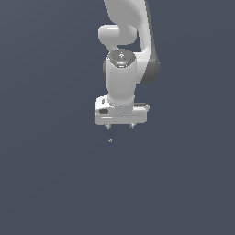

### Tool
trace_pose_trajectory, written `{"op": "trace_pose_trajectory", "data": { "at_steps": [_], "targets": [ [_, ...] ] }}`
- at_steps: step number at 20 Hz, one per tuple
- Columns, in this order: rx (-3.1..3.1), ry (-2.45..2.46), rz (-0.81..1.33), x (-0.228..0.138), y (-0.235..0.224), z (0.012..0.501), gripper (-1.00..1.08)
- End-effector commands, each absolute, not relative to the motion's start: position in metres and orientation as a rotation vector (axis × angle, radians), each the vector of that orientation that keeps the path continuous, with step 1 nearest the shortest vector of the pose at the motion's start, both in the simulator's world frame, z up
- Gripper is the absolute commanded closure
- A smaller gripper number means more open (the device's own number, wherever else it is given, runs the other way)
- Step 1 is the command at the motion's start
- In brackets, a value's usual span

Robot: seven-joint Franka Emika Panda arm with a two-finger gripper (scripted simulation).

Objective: Pick up the object and move it to a goal position.

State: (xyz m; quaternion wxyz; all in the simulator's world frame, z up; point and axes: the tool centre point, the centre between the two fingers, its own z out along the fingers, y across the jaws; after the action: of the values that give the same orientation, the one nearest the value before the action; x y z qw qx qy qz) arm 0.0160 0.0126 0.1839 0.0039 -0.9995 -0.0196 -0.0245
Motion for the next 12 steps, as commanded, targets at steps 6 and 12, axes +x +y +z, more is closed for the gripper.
{"op": "trace_pose_trajectory", "data": {
  "at_steps": [6,12],
  "targets": [
    [-3.125,-0.070,-0.095,0.018,0.011,0.188,-0.92],
    [-3.115,-0.096,-0.123,0.022,0.012,0.197,-0.92]
  ]
}}
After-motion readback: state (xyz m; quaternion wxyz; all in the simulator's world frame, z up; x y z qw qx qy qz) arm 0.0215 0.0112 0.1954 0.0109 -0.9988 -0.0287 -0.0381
